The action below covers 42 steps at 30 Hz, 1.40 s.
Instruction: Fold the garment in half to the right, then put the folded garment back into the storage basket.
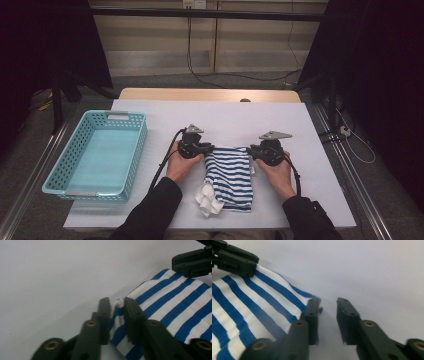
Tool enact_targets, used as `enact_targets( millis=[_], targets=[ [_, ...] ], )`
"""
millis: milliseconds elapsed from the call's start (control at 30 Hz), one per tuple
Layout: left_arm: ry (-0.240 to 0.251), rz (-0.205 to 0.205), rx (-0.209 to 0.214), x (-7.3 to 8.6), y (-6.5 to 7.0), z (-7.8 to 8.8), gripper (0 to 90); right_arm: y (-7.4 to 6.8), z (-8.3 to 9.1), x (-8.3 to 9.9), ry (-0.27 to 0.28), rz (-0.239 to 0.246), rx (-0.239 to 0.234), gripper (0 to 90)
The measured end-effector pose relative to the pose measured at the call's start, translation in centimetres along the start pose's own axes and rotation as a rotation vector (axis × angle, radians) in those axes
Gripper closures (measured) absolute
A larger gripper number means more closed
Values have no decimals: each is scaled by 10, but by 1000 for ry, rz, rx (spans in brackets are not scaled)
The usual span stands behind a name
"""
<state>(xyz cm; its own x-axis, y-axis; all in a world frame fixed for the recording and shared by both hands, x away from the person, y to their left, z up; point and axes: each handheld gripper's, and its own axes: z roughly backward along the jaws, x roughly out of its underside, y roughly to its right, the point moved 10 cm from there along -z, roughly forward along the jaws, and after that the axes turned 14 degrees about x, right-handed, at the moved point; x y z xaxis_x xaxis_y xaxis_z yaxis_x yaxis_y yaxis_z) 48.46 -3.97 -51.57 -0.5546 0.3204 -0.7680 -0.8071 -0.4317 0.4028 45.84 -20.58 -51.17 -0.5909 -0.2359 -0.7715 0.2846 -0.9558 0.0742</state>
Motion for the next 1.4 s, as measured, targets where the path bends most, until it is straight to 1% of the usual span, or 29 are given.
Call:
enact_targets(
  millis=[33, 100, 133, 167, 233, 267, 300, 333, 400, 500, 600, 633, 700, 733, 800, 833, 867, 967, 1033, 1067, 1100, 1133, 1200, 1233, 1267, 1300, 1333, 1367, 1400],
  targets=[
    [-14, -28, -21, -2, 1, 3, 599, 1, 3, -2, 12, -7, 1, 612],
    [-5, -39, -18, -5, 4, 5, 489, 1, 6, -4, 24, -21, -10, 519],
    [-5, -39, -18, -5, 4, 5, 456, 0, 8, -6, 34, -28, -21, 497],
    [-1, -52, -21, -7, 7, 7, 418, 0, 11, -7, 47, -21, -31, 467],
    [11, -54, -30, -10, 10, 10, 345, -2, 17, -8, 59, -25, -42, 404],
    [11, -54, -30, -10, 10, 10, 308, -2, 17, -8, 59, -25, -42, 404],
    [6, -55, -31, -10, 11, 12, 273, -3, 24, -9, 76, -14, -59, 358],
    [14, -46, -31, -10, 12, 13, 247, -4, 26, -9, 83, -16, -68, 333],
    [25, -56, -30, -11, 12, 15, 188, -5, 30, -8, 83, -13, -77, 315],
    [13, -75, -36, -10, 13, 20, 127, -5, 40, -3, 87, 2, -95, 244],
    [12, -79, -33, -10, 16, 21, 99, -6, 45, 0, 83, 9, -107, 228],
    [5, -96, -40, -8, 18, 23, 81, -8, 52, 0, 91, 10, -117, 209],
    [12, -103, -44, -9, 18, 24, 74, -11, 58, -1, 103, 12, -136, 177],
    [21, -95, -44, -10, 21, 26, 64, -13, 62, -1, 106, 4, -146, 183],
    [29, -118, -47, -13, 21, 29, 54, -16, 69, -1, 128, 9, -163, 178],
    [29, -118, -47, -13, 21, 29, 50, -17, 72, -1, 134, 11, -171, 176],
    [31, -135, -61, -14, 21, 32, 48, -18, 75, 0, 136, 17, -177, 176],
    [47, -143, -71, -15, 22, 38, 44, -21, 81, 5, 141, 28, -188, 168],
    [63, -120, -65, -16, 23, 41, 43, -22, 85, 8, 142, 34, -199, 160],
    [53, -121, -63, -16, 22, 43, 43, -23, 87, 10, 141, 40, -202, 157],
    [62, -110, -58, -17, 24, 43, 43, -24, 90, 12, 137, 43, -208, 157],
    [46, -124, -68, -16, 23, 45, 44, -26, 92, 14, 141, 53, -217, 163],
    [53, -123, -68, -15, 25, 45, 43, -30, 98, 17, 144, 73, -223, 191],
    [49, -126, -62, -12, 29, 46, 44, -32, 102, 20, 140, 89, -234, 183],
    [49, -126, -62, -12, 29, 46, 45, -35, 104, 22, 134, 91, -247, 174],
    [42, -142, -61, -11, 29, 46, 45, -37, 107, 24, 129, 102, -258, 174],
    [36, -135, -47, -8, 29, 46, 45, -40, 110, 26, 128, 115, -267, 168],
    [36, -135, -47, -8, 29, 46, 46, -44, 113, 27, 130, 129, -281, 152],
    [54, -133, -50, -11, 28, 45, 47, -47, 115, 29, 123, 139, -294, 146]
  ],
)
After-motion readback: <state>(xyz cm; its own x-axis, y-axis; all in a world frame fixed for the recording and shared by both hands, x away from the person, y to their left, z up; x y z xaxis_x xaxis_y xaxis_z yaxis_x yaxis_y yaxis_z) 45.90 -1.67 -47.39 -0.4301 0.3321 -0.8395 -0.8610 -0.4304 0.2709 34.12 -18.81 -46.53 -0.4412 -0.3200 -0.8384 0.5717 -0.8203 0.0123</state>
